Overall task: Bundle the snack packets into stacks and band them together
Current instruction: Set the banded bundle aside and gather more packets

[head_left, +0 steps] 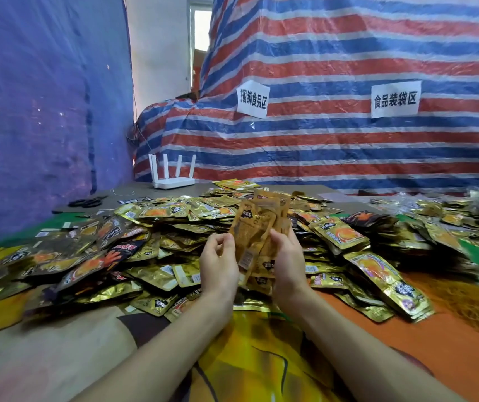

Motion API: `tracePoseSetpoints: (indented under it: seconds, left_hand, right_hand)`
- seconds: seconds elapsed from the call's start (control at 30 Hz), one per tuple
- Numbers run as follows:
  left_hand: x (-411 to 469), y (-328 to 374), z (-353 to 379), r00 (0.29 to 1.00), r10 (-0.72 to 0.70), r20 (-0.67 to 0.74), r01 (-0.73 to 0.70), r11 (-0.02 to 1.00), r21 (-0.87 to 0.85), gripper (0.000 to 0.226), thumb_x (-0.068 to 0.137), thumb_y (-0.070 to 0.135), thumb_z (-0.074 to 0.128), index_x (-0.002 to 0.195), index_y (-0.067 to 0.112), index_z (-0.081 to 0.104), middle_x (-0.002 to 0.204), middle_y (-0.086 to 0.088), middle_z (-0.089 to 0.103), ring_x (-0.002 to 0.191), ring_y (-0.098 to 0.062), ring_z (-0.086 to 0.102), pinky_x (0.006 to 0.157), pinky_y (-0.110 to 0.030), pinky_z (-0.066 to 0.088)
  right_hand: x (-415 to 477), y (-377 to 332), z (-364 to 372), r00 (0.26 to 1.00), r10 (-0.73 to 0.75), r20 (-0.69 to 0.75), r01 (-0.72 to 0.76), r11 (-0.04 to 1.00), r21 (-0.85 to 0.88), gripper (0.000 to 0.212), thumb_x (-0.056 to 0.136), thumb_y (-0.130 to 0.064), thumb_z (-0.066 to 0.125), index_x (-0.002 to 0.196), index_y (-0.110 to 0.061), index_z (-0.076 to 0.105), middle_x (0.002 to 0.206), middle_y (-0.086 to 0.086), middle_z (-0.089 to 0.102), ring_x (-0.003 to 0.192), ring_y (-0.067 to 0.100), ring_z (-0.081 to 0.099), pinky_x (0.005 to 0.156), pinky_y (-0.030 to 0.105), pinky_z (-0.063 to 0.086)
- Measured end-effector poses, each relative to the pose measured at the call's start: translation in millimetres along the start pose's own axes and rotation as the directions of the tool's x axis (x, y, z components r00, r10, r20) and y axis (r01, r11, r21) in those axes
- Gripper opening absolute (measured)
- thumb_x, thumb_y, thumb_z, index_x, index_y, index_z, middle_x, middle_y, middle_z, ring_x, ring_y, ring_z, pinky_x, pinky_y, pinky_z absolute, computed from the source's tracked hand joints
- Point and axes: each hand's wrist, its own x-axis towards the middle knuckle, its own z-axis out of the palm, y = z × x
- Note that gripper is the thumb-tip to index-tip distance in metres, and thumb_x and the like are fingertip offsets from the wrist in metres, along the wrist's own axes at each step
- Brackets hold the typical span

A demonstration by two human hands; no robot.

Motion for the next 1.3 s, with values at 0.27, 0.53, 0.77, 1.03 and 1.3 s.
tracePoseSetpoints:
  seconds: [0.27, 0.53, 0.77, 1.03, 1.3]
  left_hand:
    - [-9.1, -4.0, 2.2, 0.954, 0.156, 0.255, -0.227, 0.933, 0.28, 0.016, 0.108, 0.027, 0.039, 0.123, 0.029, 0.041, 0.106, 0.018, 0.058, 0.09, 0.007, 0.057, 0.073, -0.012, 0.047]
    - [-14.0, 11.0, -13.8, 0.885, 0.057, 0.463, -0.029, 0.997, -0.067, 0.043, 0.08, 0.018, 0.055, 0.121, 0.022, 0.044, 0.109, -0.007, 0.067, 0.084, -0.006, 0.072, 0.063, -0.02, 0.056]
    - [-12.0, 0.1, -16.1, 0.812, 0.128, 0.569, -0.171, 0.985, 0.024, 0.044, 0.09, 0.011, 0.068, 0.122, 0.028, 0.042, 0.104, -0.002, 0.069, 0.093, -0.009, 0.072, 0.074, -0.024, 0.058]
    - [-1.3, 2.0, -22.1, 0.808, 0.254, 0.532, -0.287, 0.958, -0.02, 0.053, 0.063, 0.012, 0.088, 0.108, 0.023, 0.062, 0.097, 0.004, 0.077, 0.093, -0.013, 0.074, 0.075, -0.021, 0.056]
    - [-0.7, 14.6, -27.8, 0.674, 0.163, 0.721, -0.326, 0.941, 0.092, 0.029, 0.067, 0.009, 0.077, 0.095, 0.014, 0.068, 0.081, 0.006, 0.075, 0.079, -0.008, 0.071, 0.07, -0.018, 0.053]
  right_hand:
    - [-11.5, 2.5, 7.3, 0.958, -0.286, 0.013, 0.282, 0.938, -0.201, 0.016, 0.103, -0.042, 0.045, 0.104, -0.03, 0.056, 0.104, 0.0, 0.071, 0.099, 0.014, 0.069, 0.089, 0.036, 0.057]
    - [-16.7, 3.2, 0.1, 0.94, -0.286, 0.183, 0.317, 0.933, -0.17, 0.016, 0.1, -0.028, 0.06, 0.111, -0.017, 0.061, 0.105, 0.01, 0.071, 0.1, 0.027, 0.07, 0.09, 0.049, 0.059]
    - [-13.7, 0.2, -6.7, 0.961, -0.248, 0.124, 0.258, 0.963, -0.076, 0.041, 0.076, -0.047, 0.067, 0.101, -0.016, 0.068, 0.09, 0.001, 0.074, 0.088, 0.02, 0.072, 0.071, 0.036, 0.06]
    - [-19.0, -6.8, -0.8, 0.958, -0.258, 0.124, 0.275, 0.951, -0.143, 0.038, 0.077, -0.056, 0.065, 0.075, -0.018, 0.071, 0.074, 0.002, 0.069, 0.072, 0.018, 0.067, 0.068, 0.032, 0.057]
    - [-21.7, -11.0, 5.0, 0.978, -0.07, 0.195, 0.067, 0.997, 0.023, 0.049, 0.08, -0.05, 0.059, 0.077, -0.002, 0.071, 0.077, 0.014, 0.066, 0.075, 0.026, 0.067, 0.072, 0.035, 0.054]
